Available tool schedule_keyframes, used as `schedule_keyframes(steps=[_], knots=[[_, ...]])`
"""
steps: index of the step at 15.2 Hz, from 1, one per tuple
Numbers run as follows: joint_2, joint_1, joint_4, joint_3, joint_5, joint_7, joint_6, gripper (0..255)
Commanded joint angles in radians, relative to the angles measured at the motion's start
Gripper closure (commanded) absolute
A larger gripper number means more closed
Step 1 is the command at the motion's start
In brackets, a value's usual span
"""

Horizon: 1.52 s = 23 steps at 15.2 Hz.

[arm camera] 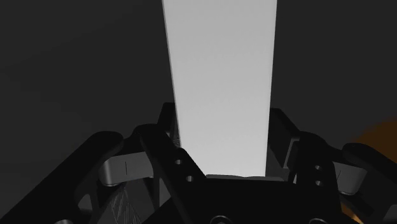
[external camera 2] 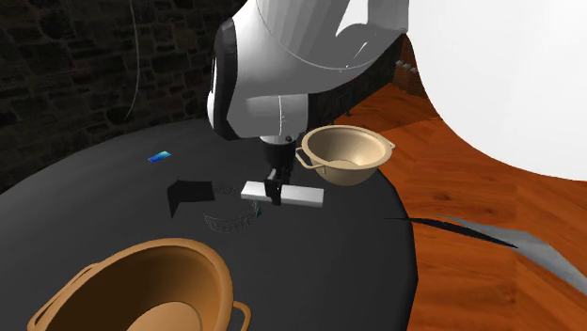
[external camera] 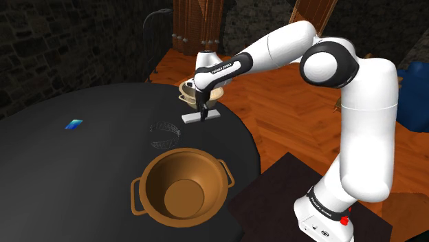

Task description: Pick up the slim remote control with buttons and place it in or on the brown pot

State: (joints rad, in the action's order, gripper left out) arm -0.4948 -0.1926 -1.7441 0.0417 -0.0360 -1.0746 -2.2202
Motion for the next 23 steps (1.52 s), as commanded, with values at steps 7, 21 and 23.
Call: schedule_keyframes(steps=[7, 21, 23], knots=[[0.049, -0.001, 0.028, 0.001, 0.003, 0.003, 0.076, 255], [0.291, -0.187, -0.336, -0.085, 0.03, 0.285, -0.048, 255], [0.314, -0.214, -0.368, -0.103, 0.032, 0.33, -0.058, 255]])
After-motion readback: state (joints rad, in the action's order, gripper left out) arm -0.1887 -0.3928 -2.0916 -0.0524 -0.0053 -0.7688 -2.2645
